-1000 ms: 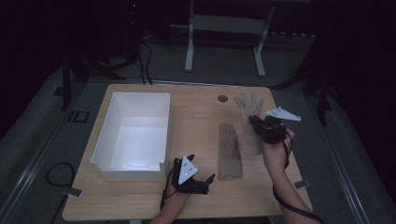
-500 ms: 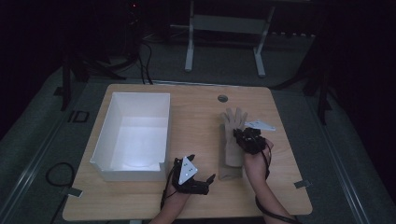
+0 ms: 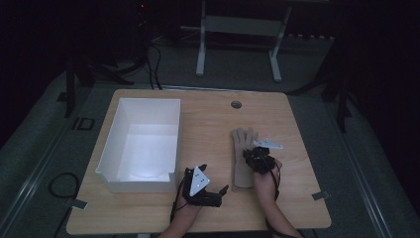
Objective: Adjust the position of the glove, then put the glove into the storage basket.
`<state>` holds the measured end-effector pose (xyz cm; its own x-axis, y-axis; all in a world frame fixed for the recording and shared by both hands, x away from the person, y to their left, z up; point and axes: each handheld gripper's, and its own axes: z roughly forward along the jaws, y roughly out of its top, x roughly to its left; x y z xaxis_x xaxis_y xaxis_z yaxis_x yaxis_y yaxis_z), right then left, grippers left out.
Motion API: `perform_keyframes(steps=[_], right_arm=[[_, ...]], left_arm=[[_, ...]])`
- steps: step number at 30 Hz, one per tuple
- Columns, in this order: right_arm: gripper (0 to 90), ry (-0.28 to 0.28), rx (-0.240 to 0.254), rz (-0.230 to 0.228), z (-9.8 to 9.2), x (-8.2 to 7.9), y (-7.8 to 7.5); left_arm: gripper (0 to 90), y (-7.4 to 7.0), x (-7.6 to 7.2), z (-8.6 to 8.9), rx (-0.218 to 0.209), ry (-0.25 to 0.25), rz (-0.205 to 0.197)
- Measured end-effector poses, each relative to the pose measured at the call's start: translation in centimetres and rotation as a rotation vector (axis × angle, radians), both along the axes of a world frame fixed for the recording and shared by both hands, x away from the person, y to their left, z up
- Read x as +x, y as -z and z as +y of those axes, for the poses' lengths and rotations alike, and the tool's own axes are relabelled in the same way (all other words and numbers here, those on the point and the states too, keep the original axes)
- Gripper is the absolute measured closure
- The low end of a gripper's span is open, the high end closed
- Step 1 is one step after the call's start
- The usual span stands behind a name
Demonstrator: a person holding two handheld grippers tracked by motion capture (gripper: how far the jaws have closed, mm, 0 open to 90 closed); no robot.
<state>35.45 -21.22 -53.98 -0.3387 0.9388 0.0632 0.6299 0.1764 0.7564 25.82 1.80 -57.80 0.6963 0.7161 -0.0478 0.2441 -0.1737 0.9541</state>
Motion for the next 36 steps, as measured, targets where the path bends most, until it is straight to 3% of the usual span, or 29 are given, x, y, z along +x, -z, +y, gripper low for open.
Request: perform_keyframes(steps=[3, 8, 9, 10, 13, 16, 19, 21, 23, 24, 25, 26, 27, 29, 30, 32, 34, 36], right_arm=[[81.4, -0.005, -0.007, 0.004, 0.0, 0.0, 0.4], [73.1, -0.025, 0.004, 0.004, -0.3, 0.0, 0.2], [69.8, -0.028, 0.012, -0.001, -0.4, -0.1, -0.1], [59.1, -0.048, 0.018, -0.019, -0.7, -0.2, -0.6], [42.1, -0.085, 0.005, -0.046, -1.5, -0.3, -1.7], [32.9, -0.099, 0.002, -0.066, -2.6, -0.3, -2.8], [20.2, -0.136, 0.027, -0.056, -3.8, -0.2, -3.8], [18.3, -0.156, 0.056, -0.057, -4.6, -0.1, -4.5], [18.3, -0.167, 0.058, -0.061, -4.9, -0.1, -4.7], [14.7, -0.19, 0.014, -0.081, -5.4, 0.1, -5.2], [14.7, -0.19, 0.014, -0.081, -5.4, 0.1, -5.2], [14.4, -0.237, 0.0, -0.098, -6.0, 0.5, -5.5], [14.5, -0.243, -0.022, -0.123, -6.3, 0.6, -5.6], [14.5, -0.262, -0.039, -0.143, -6.5, 0.7, -5.7], [14.1, -0.271, -0.044, -0.149, -6.9, 1.0, -5.8], [14.1, -0.267, -0.028, -0.129, -7.2, 1.2, -5.9], [12.9, -0.243, 0.038, -0.077, -8.1, 1.7, -5.9], [10.6, -0.234, 0.055, -0.065, -8.4, 2.2, -5.8]], left_arm=[[0.1, 0.0, 0.0, 0.0, 0.001, 0.0, 0.0], [0.1, 0.0, -0.1, -0.2, 0.015, -0.007, -0.012], [0.1, 0.0, -0.3, -0.4, 0.037, -0.034, -0.03], [0.1, 0.0, -0.3, -0.5, 0.041, -0.034, -0.033], [0.1, 0.0, -0.3, -0.5, 0.038, -0.034, -0.029], [0.2, 0.0, -0.2, -0.4, 0.026, -0.014, -0.033], [0.2, 0.0, -0.1, -0.5, 0.025, 0.04, -0.054], [0.2, -0.2, 0.1, -0.8, 0.044, 0.095, -0.051], [0.2, -0.2, 0.1, -0.8, 0.044, 0.095, -0.051], [0.2, -0.8, 0.5, -1.4, 0.024, 0.182, -0.064], [0.2, -0.8, 0.5, -1.4, 0.024, 0.182, -0.064], [2.8, -1.3, 0.8, -1.7, 0.048, 0.21, -0.075], [4.0, -1.4, 1.1, -2.0, 0.062, 0.22, -0.073], [4.1, -1.4, 1.1, -2.0, 0.062, 0.22, -0.073], [4.1, -1.8, 1.6, -2.6, 0.091, 0.259, -0.044], [4.0, -1.9, 1.7, -2.8, 0.1, 0.27, -0.044], [3.7, -2.3, 2.2, -3.4, 0.108, 0.311, -0.007], [3.6, -2.5, 2.5, -3.8, 0.123, 0.322, 0.005]])
